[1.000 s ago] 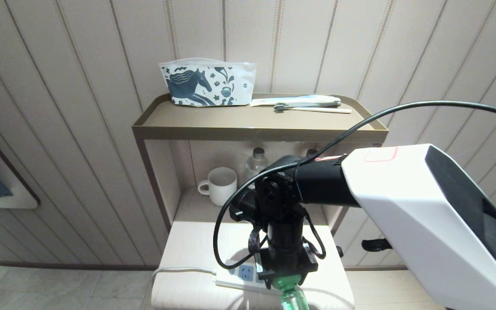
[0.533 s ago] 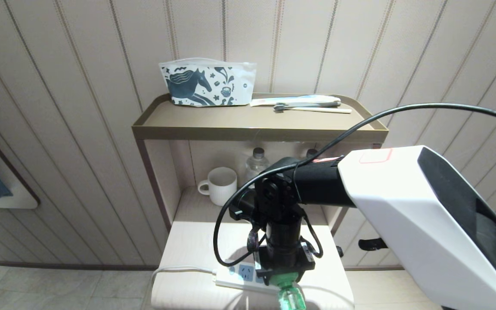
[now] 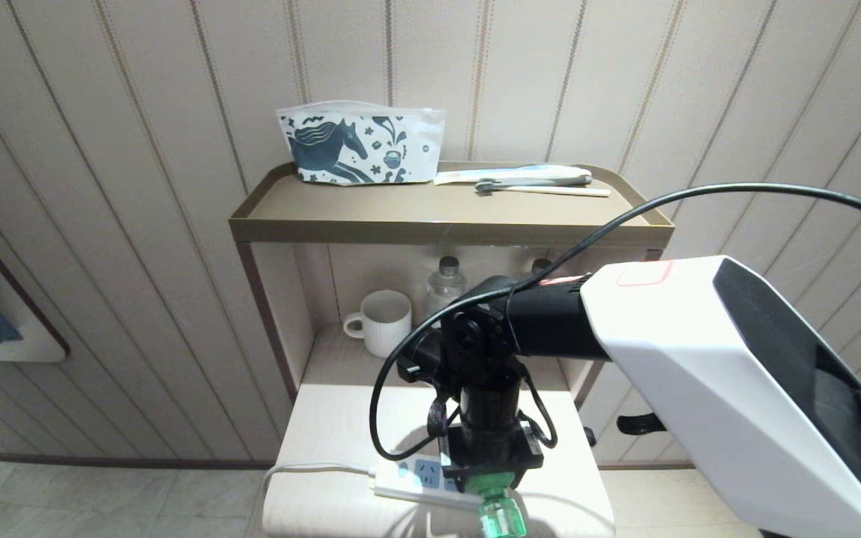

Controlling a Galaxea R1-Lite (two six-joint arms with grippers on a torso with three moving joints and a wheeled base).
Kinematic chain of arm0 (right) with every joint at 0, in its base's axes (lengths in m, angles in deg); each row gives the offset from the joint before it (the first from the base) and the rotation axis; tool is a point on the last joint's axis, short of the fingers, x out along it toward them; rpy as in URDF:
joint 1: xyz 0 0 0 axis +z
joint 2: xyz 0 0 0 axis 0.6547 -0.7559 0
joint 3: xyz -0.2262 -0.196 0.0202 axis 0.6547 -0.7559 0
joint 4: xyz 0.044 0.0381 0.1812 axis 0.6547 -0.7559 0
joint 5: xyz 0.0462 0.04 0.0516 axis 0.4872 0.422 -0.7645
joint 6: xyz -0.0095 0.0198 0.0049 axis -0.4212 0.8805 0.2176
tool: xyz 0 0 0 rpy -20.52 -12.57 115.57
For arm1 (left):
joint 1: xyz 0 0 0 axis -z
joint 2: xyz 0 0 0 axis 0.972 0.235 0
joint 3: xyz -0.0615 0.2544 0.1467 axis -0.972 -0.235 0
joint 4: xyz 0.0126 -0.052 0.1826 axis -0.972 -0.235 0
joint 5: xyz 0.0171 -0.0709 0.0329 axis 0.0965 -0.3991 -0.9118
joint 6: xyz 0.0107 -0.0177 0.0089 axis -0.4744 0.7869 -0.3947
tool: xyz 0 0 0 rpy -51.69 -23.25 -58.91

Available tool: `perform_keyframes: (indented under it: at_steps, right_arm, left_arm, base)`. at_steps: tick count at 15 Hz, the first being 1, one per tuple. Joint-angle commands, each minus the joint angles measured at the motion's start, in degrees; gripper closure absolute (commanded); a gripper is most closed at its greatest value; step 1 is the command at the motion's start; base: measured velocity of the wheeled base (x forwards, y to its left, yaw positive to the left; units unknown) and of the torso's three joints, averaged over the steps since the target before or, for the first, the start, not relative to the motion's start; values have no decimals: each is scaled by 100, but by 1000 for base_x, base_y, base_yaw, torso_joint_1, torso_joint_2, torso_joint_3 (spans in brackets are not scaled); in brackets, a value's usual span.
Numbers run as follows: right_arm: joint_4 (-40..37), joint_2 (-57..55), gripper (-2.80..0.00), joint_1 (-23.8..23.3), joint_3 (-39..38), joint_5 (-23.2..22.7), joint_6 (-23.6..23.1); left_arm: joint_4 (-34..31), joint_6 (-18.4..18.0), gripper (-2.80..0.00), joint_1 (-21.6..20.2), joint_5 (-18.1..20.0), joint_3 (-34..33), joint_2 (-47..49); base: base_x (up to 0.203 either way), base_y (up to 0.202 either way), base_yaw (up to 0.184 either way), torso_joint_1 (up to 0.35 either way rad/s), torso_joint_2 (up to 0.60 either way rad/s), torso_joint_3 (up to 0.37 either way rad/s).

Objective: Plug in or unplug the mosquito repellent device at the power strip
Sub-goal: Insert the plug into the socket

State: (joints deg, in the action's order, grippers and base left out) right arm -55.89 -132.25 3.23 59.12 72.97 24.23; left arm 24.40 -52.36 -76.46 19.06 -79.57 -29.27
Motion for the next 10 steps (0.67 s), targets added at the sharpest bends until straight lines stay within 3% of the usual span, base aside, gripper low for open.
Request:
perform_keyframes:
  at_steps: [1, 10]
  right_arm:
    - [-38, -12, 0, -1, 0, 3, 22]
    - [-38, -87, 0, -76, 0, -6, 75]
  left_arm:
    - [-1, -7, 0, -3, 5, 0, 9]
    - [-1, -6, 0, -4, -3, 0, 9]
  base:
    - [0, 0, 0, 0, 0, 0]
    - [0, 0, 0, 0, 0, 0]
